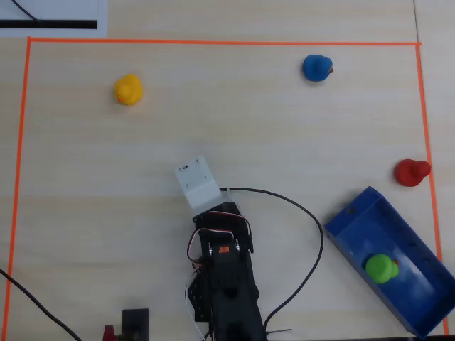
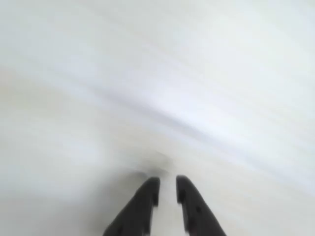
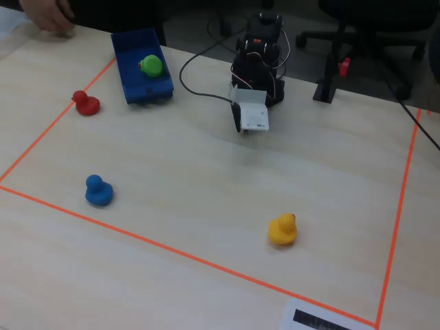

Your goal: Grasp green duck and put it into box.

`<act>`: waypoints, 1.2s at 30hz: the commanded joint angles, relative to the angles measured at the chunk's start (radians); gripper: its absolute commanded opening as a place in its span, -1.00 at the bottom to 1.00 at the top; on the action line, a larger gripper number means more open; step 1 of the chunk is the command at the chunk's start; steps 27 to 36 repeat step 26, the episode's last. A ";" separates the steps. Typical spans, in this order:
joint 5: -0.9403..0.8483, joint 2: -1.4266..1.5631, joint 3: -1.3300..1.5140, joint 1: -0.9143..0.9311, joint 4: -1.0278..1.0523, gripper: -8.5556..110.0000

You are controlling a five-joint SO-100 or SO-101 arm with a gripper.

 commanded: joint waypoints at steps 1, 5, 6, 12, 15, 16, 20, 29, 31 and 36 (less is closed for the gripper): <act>0.052 0.009 -0.002 0.018 0.043 -0.83; 0.057 0.009 0.000 0.046 0.043 -0.81; 0.058 0.011 0.002 0.052 0.043 -0.80; 0.061 0.011 0.002 0.054 0.043 -0.75; 0.061 0.011 0.002 0.054 0.043 -0.74; 0.061 0.011 0.002 0.054 0.043 -0.73; 0.061 0.011 0.002 0.054 0.044 -0.72; 0.061 0.011 0.002 0.054 0.044 -0.70; 0.061 0.011 0.002 0.054 0.044 -0.70; 0.061 0.011 0.002 0.054 0.044 -0.70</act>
